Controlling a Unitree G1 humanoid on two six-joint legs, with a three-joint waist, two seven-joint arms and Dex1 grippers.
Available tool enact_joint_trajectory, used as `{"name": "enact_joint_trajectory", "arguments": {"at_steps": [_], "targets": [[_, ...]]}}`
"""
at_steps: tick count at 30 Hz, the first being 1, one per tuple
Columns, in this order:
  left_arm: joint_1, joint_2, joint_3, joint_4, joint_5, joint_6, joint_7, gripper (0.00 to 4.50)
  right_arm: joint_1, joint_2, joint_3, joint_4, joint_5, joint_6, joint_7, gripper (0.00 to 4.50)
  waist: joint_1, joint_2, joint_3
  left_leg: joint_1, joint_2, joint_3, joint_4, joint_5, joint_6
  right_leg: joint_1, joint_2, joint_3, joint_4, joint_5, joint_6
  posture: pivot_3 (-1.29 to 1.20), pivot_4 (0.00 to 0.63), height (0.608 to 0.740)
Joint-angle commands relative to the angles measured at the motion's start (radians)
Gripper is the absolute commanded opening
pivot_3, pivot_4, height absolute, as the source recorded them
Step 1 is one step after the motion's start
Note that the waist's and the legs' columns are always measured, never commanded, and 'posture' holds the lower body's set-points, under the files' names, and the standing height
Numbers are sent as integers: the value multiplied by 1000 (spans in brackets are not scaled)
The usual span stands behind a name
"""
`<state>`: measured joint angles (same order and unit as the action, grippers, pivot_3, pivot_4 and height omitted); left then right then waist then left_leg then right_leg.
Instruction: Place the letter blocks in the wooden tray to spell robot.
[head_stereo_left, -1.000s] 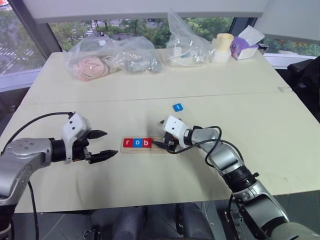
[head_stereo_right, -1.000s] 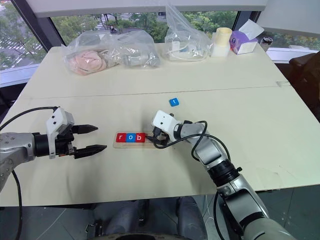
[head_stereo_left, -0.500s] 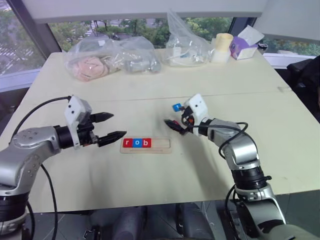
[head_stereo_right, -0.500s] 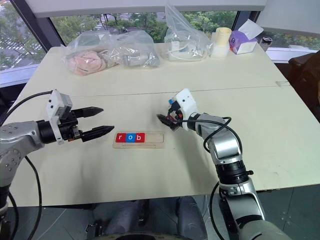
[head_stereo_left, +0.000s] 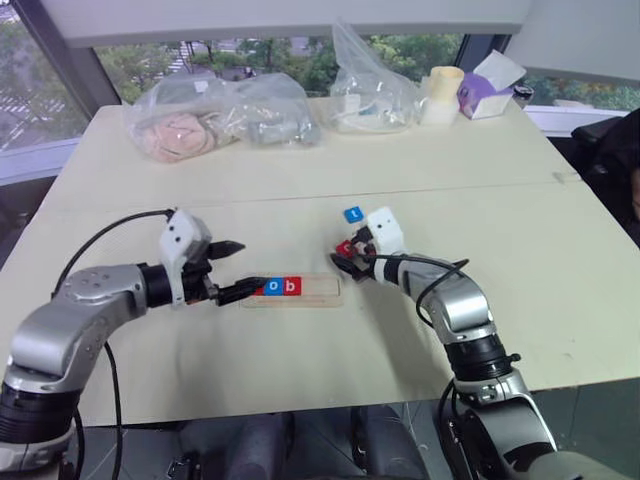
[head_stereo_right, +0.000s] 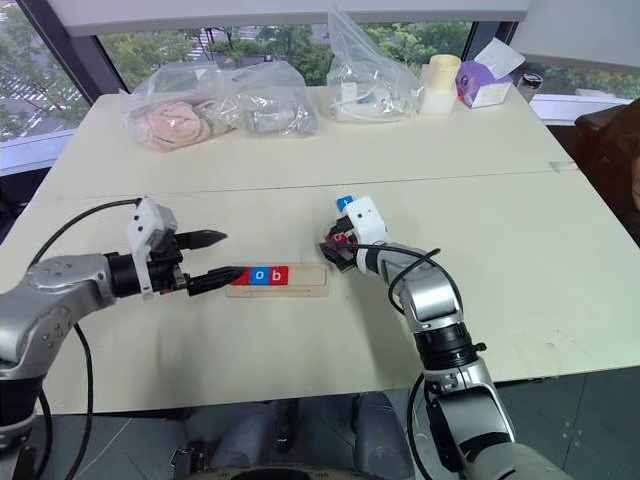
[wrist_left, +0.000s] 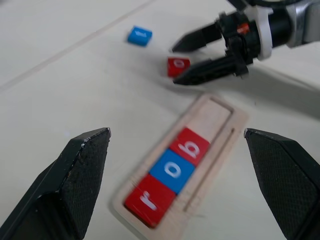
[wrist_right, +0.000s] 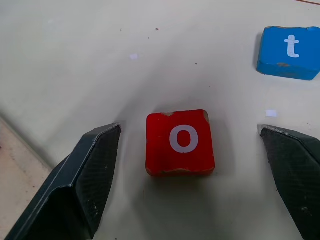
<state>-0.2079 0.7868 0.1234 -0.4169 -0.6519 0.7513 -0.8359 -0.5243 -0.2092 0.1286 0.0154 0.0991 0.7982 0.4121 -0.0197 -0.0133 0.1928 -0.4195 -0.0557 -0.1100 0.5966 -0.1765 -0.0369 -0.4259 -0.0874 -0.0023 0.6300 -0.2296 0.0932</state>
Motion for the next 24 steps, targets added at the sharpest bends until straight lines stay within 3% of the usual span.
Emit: {"name": "enact_joint_trajectory", "arguments": {"at_steps": [1, 5, 10, 12, 16, 19, 24], "targets": [[6, 11, 7, -51, -35, 12, -20, 4500, 14, 15, 14, -5, -2, -5, -16, 3205, 0, 0, 0, 0, 0, 0, 0, 0, 0, 0, 0, 0, 0, 0, 0, 0, 150, 740], [8, 11, -3, -56, -27, 13, -22, 4500, 9, 18, 12, -5, -2, -8, -28, 1197, -1, 0, 0, 0, 0, 0, 0, 0, 0, 0, 0, 0, 0, 0, 0, 0, 150, 740], [-24, -18, -64, -67, -13, -1, -19, 4500, 27, 7, -39, -108, -24, -31, -103, 1177, 4, 0, 0, 0, 0, 0, 0, 0, 0, 0, 0, 0, 0, 0, 0, 0, 150, 740], [-31, -22, -107, -91, 4, -12, -22, 4500, 60, 6, -87, -219, -29, 39, -162, 1177, 8, 0, 0, 0, 0, 0, 0, 0, 0, 0, 0, 0, 0, 0, 0, 0, 150, 740], [-43, -39, -168, -106, 34, -25, -17, 4500, 158, 76, -189, -472, 3, 312, -260, 1177, 8, 0, 0, -2, -1, -1, 0, 0, 0, -1, -1, 0, -1, 0, 0, 0, 150, 740], [-50, -55, -203, -91, 53, -39, -26, 4500, 211, 273, -329, -686, 44, 599, -309, 1177, 4, 1, 0, -1, 0, -2, -1, 0, 0, -1, 0, 0, 0, 0, 0, 0, 150, 740], [-88, -65, -225, -41, 73, -63, -58, 4500, 243, 239, -295, -827, 36, 785, -317, 1177, 5, 2, 0, -1, 1, -3, -1, 0, 0, -2, 1, 0, 0, 0, -1, 0, 150, 740]]}}
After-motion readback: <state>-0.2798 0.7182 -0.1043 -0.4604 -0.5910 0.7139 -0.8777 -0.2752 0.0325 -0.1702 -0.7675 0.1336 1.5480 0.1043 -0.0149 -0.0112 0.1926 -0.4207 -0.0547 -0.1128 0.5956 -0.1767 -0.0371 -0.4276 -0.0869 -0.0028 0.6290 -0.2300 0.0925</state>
